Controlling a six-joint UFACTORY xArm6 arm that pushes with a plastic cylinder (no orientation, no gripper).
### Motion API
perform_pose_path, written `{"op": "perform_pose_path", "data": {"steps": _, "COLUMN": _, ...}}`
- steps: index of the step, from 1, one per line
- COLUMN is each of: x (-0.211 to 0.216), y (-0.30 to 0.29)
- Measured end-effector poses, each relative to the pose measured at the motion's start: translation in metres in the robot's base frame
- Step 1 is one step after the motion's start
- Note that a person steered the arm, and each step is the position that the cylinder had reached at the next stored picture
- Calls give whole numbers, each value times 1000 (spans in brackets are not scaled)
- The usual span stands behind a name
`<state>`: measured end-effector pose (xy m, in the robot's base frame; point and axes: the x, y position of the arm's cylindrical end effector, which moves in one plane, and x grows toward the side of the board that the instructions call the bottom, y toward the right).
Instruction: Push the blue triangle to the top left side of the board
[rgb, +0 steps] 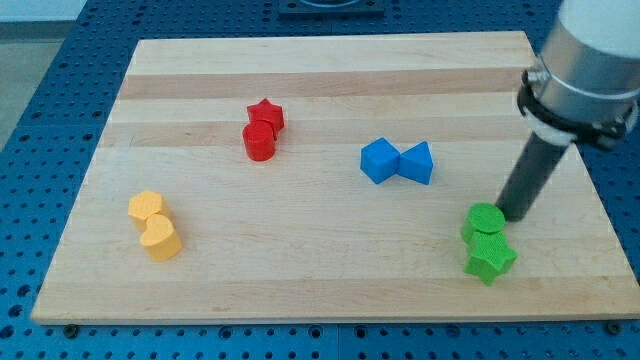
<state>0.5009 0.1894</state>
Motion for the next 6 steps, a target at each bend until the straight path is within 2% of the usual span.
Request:
{"op": "perform_pose_path", "data": {"steps": 2, "x": -17, "y": -72}}
{"op": "perform_pose_path", "data": {"steps": 4, "x": -90, "y": -96}}
{"op": "perform_pose_path", "data": {"steps": 6, "x": -108, "y": -110}}
